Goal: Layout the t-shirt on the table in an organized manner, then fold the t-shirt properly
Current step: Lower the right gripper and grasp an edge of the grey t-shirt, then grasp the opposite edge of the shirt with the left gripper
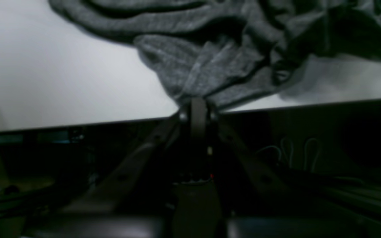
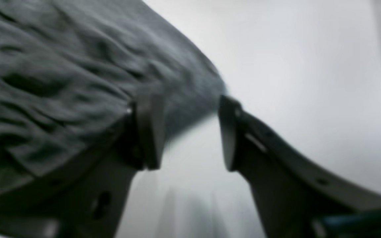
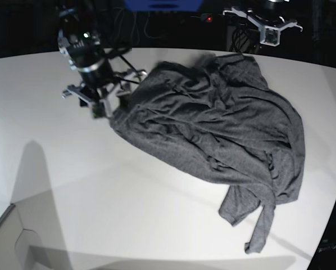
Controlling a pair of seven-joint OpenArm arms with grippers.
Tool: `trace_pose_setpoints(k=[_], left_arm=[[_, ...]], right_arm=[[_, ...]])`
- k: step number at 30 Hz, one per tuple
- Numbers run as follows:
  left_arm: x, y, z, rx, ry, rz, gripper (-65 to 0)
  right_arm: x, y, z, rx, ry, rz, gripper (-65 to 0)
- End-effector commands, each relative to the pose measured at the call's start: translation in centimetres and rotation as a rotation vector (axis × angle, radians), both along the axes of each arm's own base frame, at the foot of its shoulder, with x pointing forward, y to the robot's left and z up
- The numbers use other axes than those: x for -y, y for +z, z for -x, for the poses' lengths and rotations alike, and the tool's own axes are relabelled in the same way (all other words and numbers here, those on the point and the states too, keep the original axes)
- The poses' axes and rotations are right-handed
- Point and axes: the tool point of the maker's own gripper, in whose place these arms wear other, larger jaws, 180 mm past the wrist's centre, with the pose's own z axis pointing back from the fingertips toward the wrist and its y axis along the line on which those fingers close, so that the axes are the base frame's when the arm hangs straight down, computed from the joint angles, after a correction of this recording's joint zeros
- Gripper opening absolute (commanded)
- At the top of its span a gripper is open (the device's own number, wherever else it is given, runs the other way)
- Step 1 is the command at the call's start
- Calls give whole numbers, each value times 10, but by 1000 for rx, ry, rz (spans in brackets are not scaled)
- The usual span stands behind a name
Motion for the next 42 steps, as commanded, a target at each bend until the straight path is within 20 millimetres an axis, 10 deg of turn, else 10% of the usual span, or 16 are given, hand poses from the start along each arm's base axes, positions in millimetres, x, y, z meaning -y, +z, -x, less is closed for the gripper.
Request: trace_pose_setpoints(k=[1,10,14,22,26,28,42], left_arm=[[-1,9,-4,36,0,-5,-645],[-5,13,-16,67,51,63,-602],[-22,17,-22,88,132,120,-450],[-49,29,-34,141,199,107,-459],[-54,32,-38,158,205,100,-459],[-54,33,-41,164,206,100,-459],[-88,63,-49,251,263,23,-455]], right_arm=[[-2,8,-13,35,9,3,-339],[15,-28,-66,-55,-68,34,-306],[21,-55,-71,-121,-73,62,-306],[25,-85,-67,-172,-76,77,-313],[26,-84,-71,-167,-77,79,-510],[33,-75,-78,-144,-83,90,-650],[131,111,-151,350,-366,45,-650]])
